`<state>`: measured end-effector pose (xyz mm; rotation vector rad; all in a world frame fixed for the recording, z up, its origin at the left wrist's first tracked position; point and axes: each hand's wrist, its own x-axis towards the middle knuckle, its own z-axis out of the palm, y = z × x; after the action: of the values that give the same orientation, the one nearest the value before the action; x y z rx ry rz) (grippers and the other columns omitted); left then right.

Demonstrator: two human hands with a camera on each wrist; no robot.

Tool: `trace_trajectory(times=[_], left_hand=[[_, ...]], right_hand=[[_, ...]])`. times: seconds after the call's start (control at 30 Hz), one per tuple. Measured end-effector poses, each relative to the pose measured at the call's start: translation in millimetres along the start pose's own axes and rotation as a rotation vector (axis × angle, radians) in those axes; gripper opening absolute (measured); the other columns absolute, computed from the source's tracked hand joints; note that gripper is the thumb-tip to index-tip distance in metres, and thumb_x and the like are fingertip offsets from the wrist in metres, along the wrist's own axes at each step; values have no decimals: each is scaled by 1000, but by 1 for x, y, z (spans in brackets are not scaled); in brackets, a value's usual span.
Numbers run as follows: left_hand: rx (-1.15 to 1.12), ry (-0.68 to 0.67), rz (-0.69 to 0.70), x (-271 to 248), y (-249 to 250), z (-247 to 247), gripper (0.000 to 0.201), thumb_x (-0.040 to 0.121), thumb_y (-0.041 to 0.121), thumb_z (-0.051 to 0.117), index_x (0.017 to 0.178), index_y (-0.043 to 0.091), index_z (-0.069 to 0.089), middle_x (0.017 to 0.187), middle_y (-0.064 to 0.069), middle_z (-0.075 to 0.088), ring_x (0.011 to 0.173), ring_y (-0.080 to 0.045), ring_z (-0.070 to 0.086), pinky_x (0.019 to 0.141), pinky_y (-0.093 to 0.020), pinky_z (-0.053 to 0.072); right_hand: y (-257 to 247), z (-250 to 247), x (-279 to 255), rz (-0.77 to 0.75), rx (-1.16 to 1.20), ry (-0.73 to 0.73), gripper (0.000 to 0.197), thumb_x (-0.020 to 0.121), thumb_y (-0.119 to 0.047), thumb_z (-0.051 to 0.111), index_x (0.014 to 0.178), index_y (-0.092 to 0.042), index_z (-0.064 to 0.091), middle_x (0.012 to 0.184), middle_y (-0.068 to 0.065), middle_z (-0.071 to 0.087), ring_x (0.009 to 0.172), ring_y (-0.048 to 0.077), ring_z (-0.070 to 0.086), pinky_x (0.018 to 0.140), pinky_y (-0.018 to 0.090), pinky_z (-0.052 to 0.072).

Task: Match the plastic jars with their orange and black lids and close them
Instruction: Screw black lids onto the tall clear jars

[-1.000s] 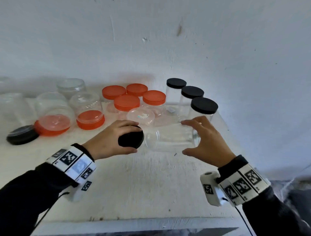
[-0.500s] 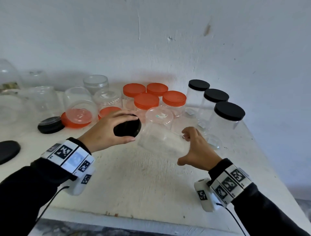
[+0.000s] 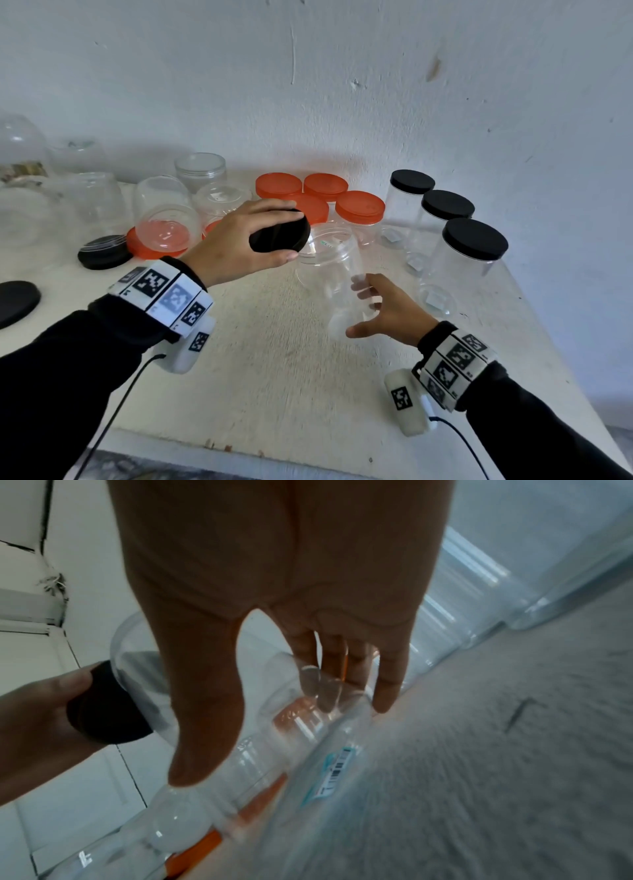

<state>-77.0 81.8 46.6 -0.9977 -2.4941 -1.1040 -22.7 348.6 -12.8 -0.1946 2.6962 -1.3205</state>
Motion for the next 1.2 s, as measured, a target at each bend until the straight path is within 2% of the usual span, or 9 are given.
trace_trajectory(times=[0.13, 0.27, 0.3, 0.43, 0.57, 0.67, 0.83, 1.1, 1.2], left_hand=[[-31, -31, 24, 11, 10, 8, 57, 71, 57, 58, 124, 36, 53, 135, 19, 45, 128, -1, 36, 105, -24, 31], [-28, -81, 80, 21, 19, 17, 57, 71, 56, 57, 124, 34, 52, 134, 18, 45, 125, 8, 33, 100, -5, 26], [-30, -92, 86, 24, 20, 18, 58, 72, 55, 57, 125, 33, 53, 134, 17, 45, 125, 8, 34, 101, -7, 26], [-43, -113, 116, 33, 24, 26, 59, 72, 53, 60, 126, 28, 54, 135, 12, 48, 129, -5, 38, 108, -34, 33], [-97, -154, 91, 37, 32, 31, 59, 68, 54, 61, 121, 29, 54, 127, 28, 46, 123, 4, 39, 101, -22, 36], [-104, -207, 123, 40, 38, 35, 60, 69, 54, 61, 122, 25, 55, 133, 18, 48, 126, 1, 39, 102, -21, 35], [-46, -279, 194, 43, 46, 38, 62, 69, 55, 58, 122, 22, 57, 133, 10, 51, 121, 4, 40, 99, -9, 31], [38, -339, 204, 46, 50, 42, 66, 68, 59, 55, 123, 23, 56, 133, 9, 51, 123, 0, 37, 101, -19, 30], [29, -329, 198, 44, 49, 43, 67, 67, 60, 56, 125, 26, 54, 136, 10, 48, 126, -2, 35, 103, -23, 29]], right_hand=[[4, -3, 3, 8, 77, -50, 93, 62, -10, 85, 131, -23, 23, 125, 0, 47, 116, 14, 48, 87, 19, 42], [8, -7, 2, 13, 108, -93, 90, 65, -9, 83, 126, -28, 19, 128, 1, 45, 120, 14, 47, 92, 23, 41], [9, -7, 2, 16, 118, -101, 88, 66, -10, 82, 125, -28, 20, 129, 1, 45, 120, 13, 47, 93, 24, 40], [9, -9, -1, 35, 144, -73, 73, 71, -23, 79, 123, -26, 28, 130, -5, 45, 119, 8, 47, 88, 19, 42], [4, -9, -2, 10, 152, 1, 67, 69, -18, 81, 124, -17, 42, 125, -2, 50, 112, 6, 50, 80, 13, 48], [3, -6, -1, 0, 159, -17, 70, 66, -14, 83, 123, -14, 41, 123, 0, 52, 114, 8, 51, 82, 17, 49], [1, -1, -1, -6, 152, -8, 73, 65, -13, 84, 125, -9, 42, 126, 4, 50, 115, 10, 50, 83, 19, 50], [-3, -2, -3, -14, 109, 16, 68, 66, -14, 83, 122, -10, 44, 124, 5, 47, 111, 11, 50, 75, 12, 51], [-4, -3, -3, -16, 88, -6, 69, 67, -15, 82, 124, -11, 42, 127, 4, 44, 113, 12, 48, 86, 19, 51]])
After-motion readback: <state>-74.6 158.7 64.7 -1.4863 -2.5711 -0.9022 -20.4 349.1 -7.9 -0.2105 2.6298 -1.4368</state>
